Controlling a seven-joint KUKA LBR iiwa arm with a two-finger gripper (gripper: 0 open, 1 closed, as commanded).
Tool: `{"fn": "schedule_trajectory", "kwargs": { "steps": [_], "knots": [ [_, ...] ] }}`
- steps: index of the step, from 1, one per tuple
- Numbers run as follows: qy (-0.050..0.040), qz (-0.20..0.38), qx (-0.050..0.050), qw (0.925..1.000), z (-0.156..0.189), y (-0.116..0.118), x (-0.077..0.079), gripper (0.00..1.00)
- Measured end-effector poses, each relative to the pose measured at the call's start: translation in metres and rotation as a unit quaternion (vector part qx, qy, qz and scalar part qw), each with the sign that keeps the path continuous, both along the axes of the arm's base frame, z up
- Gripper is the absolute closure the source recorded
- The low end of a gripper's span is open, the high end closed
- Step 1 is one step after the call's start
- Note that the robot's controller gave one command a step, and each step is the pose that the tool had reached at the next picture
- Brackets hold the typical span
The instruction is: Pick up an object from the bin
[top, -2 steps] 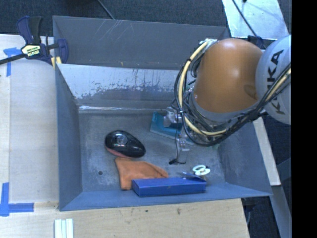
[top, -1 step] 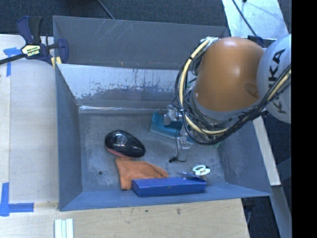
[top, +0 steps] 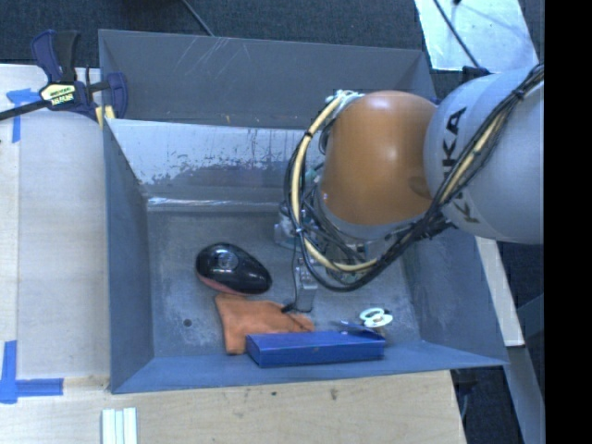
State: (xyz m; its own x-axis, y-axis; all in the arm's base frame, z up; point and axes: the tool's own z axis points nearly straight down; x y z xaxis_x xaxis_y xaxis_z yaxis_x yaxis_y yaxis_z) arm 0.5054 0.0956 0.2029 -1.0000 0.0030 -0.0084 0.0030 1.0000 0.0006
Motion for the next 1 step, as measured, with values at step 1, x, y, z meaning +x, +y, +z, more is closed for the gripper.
{"fn": "schedule_trajectory", "kwargs": {
  "steps": [1],
  "knots": [
    [0.0032,-0.008,0.001,1.0,-0.0394,0.0151,-0.0072,0.0]
  ]
}}
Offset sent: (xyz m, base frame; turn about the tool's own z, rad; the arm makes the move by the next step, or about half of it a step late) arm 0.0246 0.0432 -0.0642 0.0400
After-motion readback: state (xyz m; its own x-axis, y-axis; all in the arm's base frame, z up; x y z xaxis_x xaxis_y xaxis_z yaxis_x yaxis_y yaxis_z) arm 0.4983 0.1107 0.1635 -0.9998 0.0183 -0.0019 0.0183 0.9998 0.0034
